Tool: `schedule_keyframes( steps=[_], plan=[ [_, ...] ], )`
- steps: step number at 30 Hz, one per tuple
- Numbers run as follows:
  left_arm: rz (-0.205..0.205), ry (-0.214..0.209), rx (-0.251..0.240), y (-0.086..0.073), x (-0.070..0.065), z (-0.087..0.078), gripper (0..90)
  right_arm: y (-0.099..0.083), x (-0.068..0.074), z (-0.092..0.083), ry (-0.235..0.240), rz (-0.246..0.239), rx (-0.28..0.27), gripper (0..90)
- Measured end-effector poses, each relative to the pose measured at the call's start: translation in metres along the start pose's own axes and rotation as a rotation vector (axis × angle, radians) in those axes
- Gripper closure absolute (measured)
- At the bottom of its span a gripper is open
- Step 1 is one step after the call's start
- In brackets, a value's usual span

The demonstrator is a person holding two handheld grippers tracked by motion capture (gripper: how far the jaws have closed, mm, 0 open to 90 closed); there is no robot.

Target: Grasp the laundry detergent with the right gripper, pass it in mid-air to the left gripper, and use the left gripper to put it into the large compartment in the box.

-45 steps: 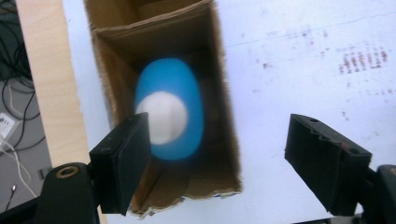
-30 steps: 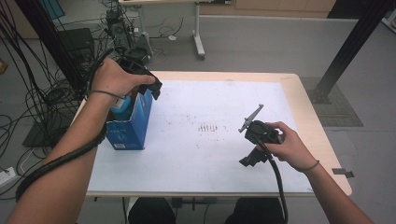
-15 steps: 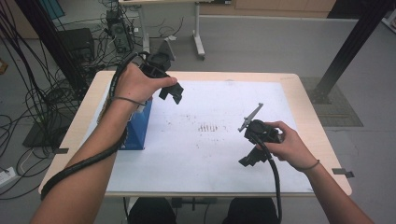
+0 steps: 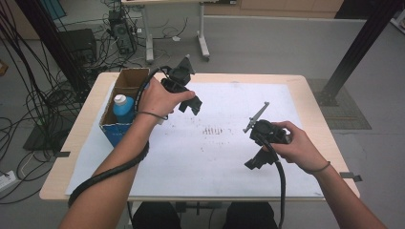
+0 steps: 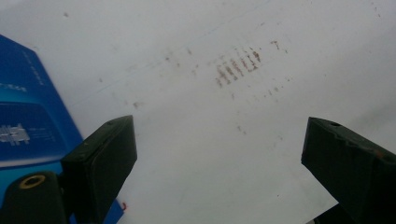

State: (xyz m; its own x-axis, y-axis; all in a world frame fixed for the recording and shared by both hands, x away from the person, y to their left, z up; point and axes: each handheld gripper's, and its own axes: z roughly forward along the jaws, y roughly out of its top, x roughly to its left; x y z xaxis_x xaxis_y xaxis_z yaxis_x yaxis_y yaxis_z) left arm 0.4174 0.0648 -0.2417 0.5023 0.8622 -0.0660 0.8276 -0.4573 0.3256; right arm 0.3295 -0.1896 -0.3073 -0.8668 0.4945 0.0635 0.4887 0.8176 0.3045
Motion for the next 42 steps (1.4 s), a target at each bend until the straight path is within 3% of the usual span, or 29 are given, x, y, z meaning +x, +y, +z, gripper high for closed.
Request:
schedule_keyframes(
  steps=[7, 18, 26, 42],
  plan=[
    [0.005, -0.008, -0.028, -0.001, -0.008, 0.018, 11.2, 0.003, 0.004, -0.014, 0.002, 0.009, -0.015, 7.8],
    [0.052, 0.001, -0.032, -0.001, -0.023, 0.042, 12.1, 0.009, 0.001, -0.037, 0.004, 0.038, -0.030, 7.7],
    [0.070, -0.015, -0.033, -0.002, -0.030, 0.056, 12.2, 0.015, 0.003, -0.057, -0.012, 0.043, -0.028, 7.5],
    [0.055, -0.033, -0.045, -0.006, -0.030, 0.082, 12.9, 0.024, 0.008, -0.088, -0.021, 0.033, -0.046, 7.4]
  ],
)
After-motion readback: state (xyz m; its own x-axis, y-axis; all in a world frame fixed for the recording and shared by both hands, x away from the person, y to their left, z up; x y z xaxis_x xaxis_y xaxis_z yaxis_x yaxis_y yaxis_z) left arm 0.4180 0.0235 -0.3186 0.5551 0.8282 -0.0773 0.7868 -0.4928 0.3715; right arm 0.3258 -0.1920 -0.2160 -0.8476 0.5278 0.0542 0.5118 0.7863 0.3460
